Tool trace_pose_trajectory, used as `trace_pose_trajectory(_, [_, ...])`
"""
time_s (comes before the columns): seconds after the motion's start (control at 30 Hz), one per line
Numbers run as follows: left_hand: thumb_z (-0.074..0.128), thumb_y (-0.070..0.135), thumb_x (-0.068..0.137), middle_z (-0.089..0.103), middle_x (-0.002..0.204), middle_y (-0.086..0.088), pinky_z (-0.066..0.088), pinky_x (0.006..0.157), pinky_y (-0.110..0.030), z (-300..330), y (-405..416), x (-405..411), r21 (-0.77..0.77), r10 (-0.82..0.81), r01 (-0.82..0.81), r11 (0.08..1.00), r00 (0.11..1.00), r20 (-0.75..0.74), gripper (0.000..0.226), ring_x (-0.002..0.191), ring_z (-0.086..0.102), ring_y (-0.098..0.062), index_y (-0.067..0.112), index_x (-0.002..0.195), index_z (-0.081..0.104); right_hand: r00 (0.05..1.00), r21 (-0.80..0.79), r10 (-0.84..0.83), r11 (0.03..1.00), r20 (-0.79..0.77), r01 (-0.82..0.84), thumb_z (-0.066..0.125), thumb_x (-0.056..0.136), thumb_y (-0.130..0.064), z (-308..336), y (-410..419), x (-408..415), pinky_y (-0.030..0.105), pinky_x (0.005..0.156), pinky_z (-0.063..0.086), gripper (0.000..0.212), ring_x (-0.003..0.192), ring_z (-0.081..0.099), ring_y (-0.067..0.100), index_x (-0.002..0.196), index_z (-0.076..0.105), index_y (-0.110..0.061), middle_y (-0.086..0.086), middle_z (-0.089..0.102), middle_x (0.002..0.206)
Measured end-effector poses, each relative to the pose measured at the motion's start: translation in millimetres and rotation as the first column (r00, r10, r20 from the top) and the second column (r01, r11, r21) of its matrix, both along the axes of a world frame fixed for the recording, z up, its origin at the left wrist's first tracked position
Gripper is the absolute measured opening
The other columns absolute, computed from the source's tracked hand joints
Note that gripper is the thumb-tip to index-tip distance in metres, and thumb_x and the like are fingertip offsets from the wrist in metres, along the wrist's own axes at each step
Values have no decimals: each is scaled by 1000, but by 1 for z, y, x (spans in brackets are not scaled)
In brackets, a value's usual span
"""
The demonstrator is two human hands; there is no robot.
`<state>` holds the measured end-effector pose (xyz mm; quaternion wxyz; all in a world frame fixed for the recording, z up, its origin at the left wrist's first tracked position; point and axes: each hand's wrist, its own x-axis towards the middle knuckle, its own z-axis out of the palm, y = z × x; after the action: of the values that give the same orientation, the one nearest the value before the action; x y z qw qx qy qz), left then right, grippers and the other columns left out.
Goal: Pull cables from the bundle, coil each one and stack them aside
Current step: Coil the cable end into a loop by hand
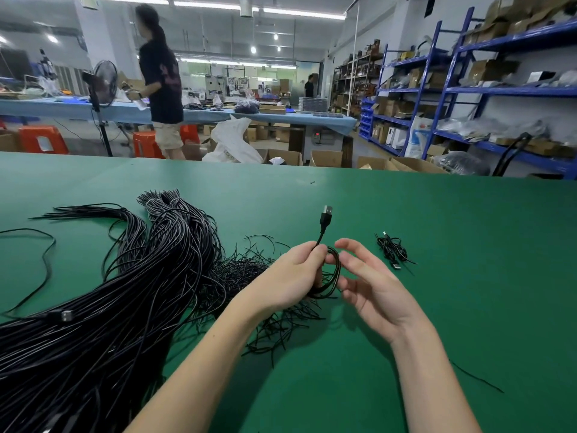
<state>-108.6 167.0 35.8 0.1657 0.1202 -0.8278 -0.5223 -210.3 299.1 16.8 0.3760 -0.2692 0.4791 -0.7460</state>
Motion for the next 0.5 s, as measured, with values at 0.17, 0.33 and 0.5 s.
trace_pose_trajectory(0.17, [33, 40, 109, 43, 51, 17, 38, 63, -33, -1, -1, -2, 51, -27, 28, 998, 999, -19, 36, 55, 40, -9, 30, 81, 53, 1000, -49, 28, 998, -10, -28, 77, 78, -16, 0, 3, 1, 17, 55, 49, 27, 70, 63, 3, 102, 73, -29, 4, 73, 105])
trace_pose_trajectory(0.33, [31, 39, 109, 44, 54, 18, 40, 55, -26, -3, -3, -2, 177, -64, 58, 983, 998, 28, 34, 71, 58, -18, 24, 87, 52, 998, -63, -10, 998, 63, 14, 77, 75, -11, 1, -1, 4, 18, 58, 55, 22, 71, 66, 5, 86, 78, -29, 6, 73, 100])
trace_pose_trajectory(0.5, [47, 38, 94, 43, 65, 8, 36, 59, -32, -3, -6, -4, 320, -146, 111, 941, 985, 89, 19, 66, 53, -19, 22, 84, 47, 999, -9, -34, 999, -1, 34, 85, 71, -16, 3, 1, 3, 17, 56, 53, 23, 72, 68, 6, 87, 76, -31, 0, 74, 95])
